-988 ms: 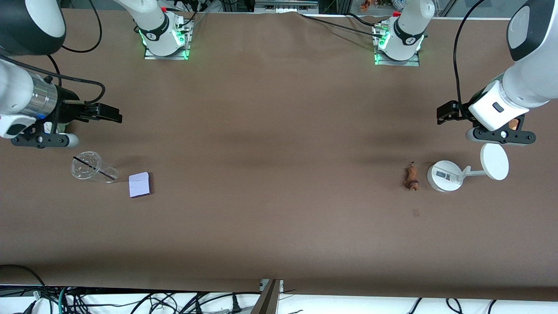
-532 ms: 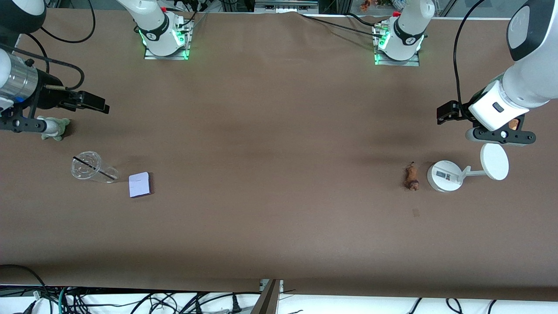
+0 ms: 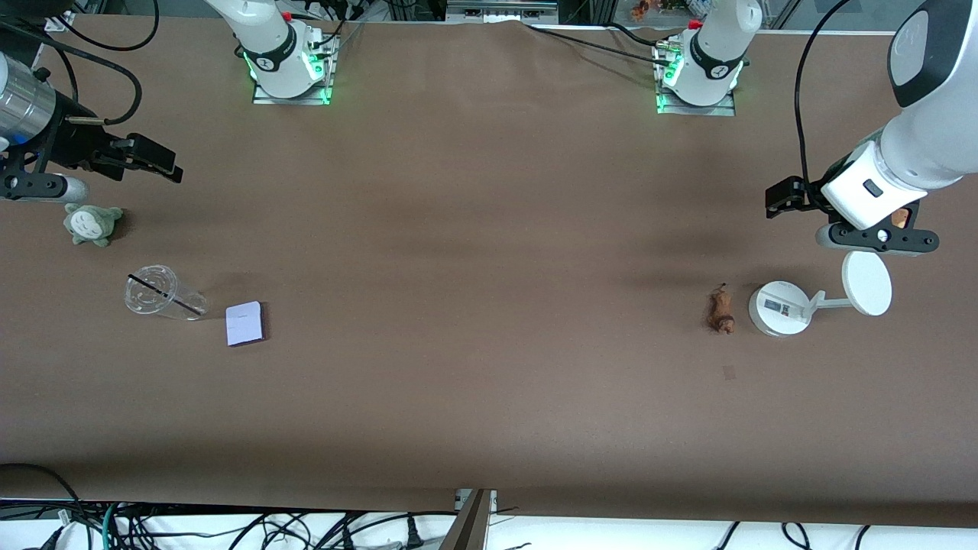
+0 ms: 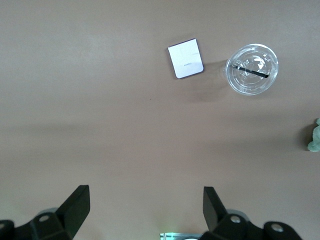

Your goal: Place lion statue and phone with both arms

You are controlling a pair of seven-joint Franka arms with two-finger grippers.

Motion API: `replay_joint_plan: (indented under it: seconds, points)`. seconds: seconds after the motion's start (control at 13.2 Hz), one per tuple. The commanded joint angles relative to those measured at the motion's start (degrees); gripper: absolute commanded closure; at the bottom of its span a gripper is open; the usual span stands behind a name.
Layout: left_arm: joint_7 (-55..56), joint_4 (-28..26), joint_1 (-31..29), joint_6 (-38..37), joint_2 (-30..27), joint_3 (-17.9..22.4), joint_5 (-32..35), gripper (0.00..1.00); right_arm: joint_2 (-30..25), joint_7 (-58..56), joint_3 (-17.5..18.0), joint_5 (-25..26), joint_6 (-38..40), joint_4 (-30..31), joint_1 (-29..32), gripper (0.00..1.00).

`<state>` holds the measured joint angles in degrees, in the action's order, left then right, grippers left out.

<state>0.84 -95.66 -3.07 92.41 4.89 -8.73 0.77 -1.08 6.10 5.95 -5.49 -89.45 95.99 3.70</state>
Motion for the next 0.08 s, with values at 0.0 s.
replay_joint_plan:
  seconds: [0.0]
  points:
    - [-0.5,0.5,0.1,0.2,0.3,0.1,-0.2,0.0,-0.9,-0.8,1.3,0.9,-0.9,1.2,1.3,0.0]
